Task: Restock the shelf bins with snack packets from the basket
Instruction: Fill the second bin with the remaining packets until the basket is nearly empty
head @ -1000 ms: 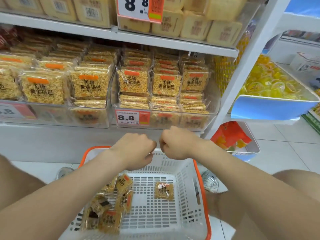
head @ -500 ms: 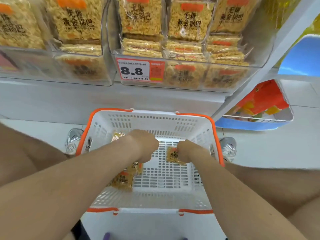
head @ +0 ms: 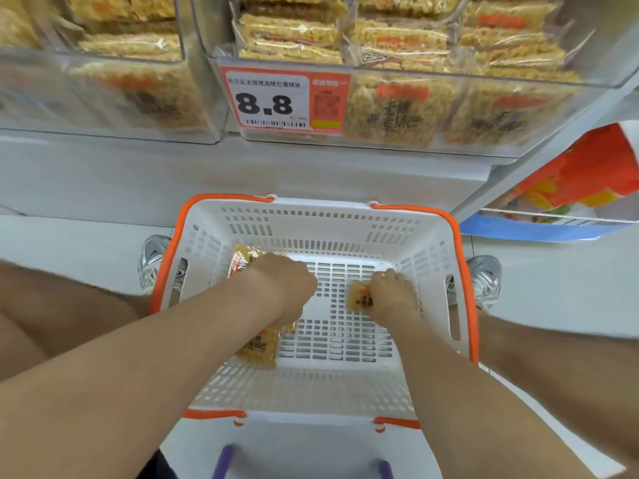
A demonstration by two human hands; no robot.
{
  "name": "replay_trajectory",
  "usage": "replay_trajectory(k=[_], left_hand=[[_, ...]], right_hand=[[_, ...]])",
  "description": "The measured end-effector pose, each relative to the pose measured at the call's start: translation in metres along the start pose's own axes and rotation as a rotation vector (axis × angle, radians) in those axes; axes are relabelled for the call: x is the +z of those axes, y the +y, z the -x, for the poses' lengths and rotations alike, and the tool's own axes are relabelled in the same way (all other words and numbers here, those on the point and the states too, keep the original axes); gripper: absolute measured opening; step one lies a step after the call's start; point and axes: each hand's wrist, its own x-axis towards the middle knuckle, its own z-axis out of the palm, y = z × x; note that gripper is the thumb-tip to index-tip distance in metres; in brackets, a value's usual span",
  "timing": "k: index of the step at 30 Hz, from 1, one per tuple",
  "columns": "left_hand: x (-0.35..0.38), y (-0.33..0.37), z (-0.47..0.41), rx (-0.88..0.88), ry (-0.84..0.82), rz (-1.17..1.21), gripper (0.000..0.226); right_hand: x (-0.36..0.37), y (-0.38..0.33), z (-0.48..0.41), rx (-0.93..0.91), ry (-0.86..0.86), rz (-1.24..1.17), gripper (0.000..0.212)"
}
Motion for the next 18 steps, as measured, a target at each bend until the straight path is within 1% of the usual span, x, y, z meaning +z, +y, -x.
replay_trajectory(k=[2,4,5,6,7,8,10,11,13,14,16,18], left_hand=[[-0.001,-0.001,-0.001,-0.002,-0.002,0.006,0.021],[-0.005,-0.003,-0.002,-0.004,0.021,0.005,0.020],[-0.007,-0.005,-0.002,-0.006,0.038,0.004,0.019],[-0.009,-0.007,-0.001,-0.011,0.057,0.008,0.020],[-0.010,-0.008,0.000,-0.020,0.075,0.019,0.024],[-0.011,-0.009,0.001,-0.029,0.097,0.033,0.036],[-0.015,-0.011,0.008,-0.034,0.135,0.023,0.071],[-0.017,-0.012,0.012,-0.041,0.155,-0.003,0.089],[-0.024,-0.013,0.024,-0.069,0.197,-0.034,0.115],[-0.029,-0.014,0.031,-0.082,0.225,-0.027,0.122],[-0.037,-0.016,0.046,-0.092,0.313,-0.010,0.123],[-0.045,-0.020,0.061,-0.093,0.452,0.020,0.109]], right_hand=[[-0.006,-0.005,-0.002,-0.035,-0.037,-0.146,0.009],[-0.016,-0.010,-0.004,-0.086,-0.051,-0.377,0.029],[-0.026,-0.015,-0.002,-0.112,-0.035,-0.472,0.030],[-0.036,-0.019,0.001,-0.154,0.000,-0.535,0.026],[-0.049,-0.024,0.004,-0.187,0.015,-0.586,0.025],[-0.061,-0.028,0.007,-0.234,0.024,-0.623,0.030],[-0.090,-0.035,0.015,-0.311,-0.015,-0.706,0.043],[-0.105,-0.037,0.019,-0.345,-0.047,-0.757,0.044],[-0.135,-0.038,0.034,-0.419,-0.095,-0.834,0.035],[-0.149,-0.037,0.044,-0.442,-0.108,-0.865,0.028],[-0.174,-0.036,0.064,-0.464,-0.081,-0.934,0.014],[-0.196,-0.036,0.086,-0.468,-0.011,-1.005,0.008]])
